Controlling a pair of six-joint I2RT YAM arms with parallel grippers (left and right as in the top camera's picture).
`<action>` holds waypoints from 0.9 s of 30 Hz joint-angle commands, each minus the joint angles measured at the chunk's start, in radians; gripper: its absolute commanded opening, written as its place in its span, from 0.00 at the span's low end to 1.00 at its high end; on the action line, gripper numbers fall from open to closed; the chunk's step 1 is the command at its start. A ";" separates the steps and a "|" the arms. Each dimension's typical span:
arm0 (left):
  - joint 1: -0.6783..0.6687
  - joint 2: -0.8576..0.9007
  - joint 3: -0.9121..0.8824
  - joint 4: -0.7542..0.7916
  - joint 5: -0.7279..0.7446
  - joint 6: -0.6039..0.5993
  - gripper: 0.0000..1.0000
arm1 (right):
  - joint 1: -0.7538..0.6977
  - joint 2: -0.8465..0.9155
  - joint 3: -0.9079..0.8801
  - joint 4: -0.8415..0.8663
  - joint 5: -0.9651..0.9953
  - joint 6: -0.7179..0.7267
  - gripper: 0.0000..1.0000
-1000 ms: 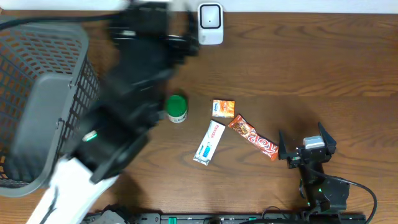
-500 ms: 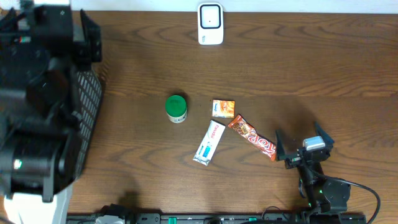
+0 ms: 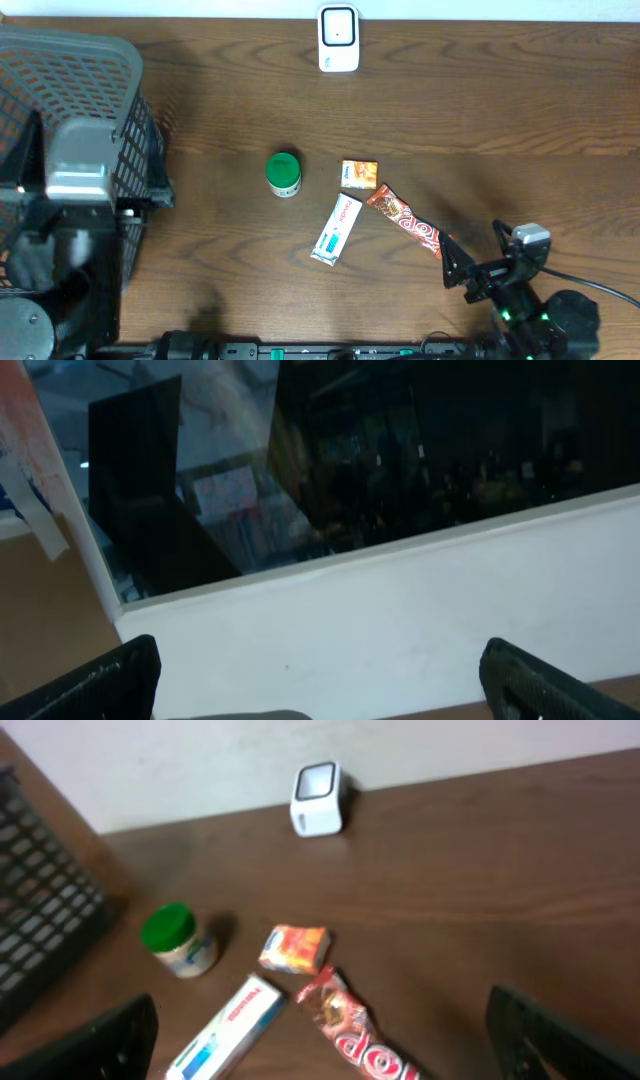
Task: Scan the item barcode
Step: 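Release the snack pack near the candy bar and retract the left arm, then reach the right gripper to the orange snack pack and grasp it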
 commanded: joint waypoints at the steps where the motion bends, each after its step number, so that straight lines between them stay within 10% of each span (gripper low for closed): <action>1: 0.005 -0.029 -0.031 0.040 0.026 -0.016 0.98 | 0.009 0.104 0.148 -0.057 -0.027 0.018 0.99; 14: 0.004 -0.237 -0.031 0.050 -0.045 -0.016 0.98 | 0.010 0.429 0.534 -0.175 -0.136 -0.191 0.99; 27: 0.004 -0.384 -0.031 0.027 -0.122 -0.017 0.98 | 0.010 0.444 0.556 -0.028 -0.390 -0.129 0.99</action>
